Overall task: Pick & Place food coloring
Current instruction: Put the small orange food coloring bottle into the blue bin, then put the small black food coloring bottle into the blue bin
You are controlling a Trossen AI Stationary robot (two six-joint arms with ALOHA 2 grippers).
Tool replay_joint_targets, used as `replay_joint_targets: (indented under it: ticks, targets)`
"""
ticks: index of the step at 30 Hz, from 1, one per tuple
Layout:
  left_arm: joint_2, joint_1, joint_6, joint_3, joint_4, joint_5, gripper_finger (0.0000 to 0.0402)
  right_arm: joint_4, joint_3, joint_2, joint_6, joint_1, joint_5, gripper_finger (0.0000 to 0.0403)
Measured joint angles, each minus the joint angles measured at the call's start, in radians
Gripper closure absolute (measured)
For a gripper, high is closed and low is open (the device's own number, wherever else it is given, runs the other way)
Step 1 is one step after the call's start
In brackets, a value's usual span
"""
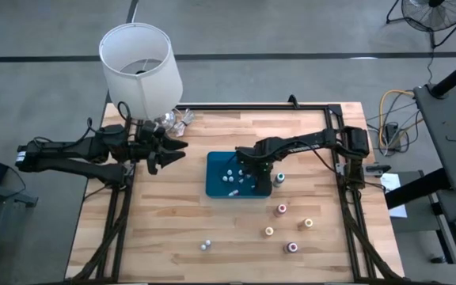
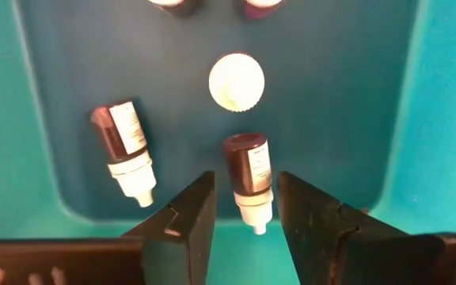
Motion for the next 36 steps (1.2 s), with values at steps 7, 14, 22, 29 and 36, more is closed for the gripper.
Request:
replay_joint_targets:
  ticks: [7, 14, 22, 29, 36]
  targets:
    - [0.0, 0.0, -0.004, 0.0, 0.0, 0.0, 0.0177, -0.004, 0.001, -0.001, -0.003, 0.0, 0.0, 0.0286]
    - [0.0, 0.0, -0.003, 0.0, 0.001, -0.001, 0.0177, -0.135, 0.104, -0.001, -0.028, 0.0, -0.002, 0.0283]
    - [0.0, 0.0, 0.0, 0.0, 0.001, 0.0, 0.0177, -0.253, 0.3, -0.009, 0.002, 0.015, -0.085, 0.0266]
    - [0.0, 0.0, -0.002, 0.0, 0.0, 0.0, 0.0177, -0.289, 0.477, -0.029, 0.059, 0.113, -0.116, 0.0264]
    - [0.004, 0.0, -0.018, 0.0, -0.007, 0.002, 0.0177, -0.16, 0.608, -0.03, 0.142, 0.26, -0.116, 0.0268]
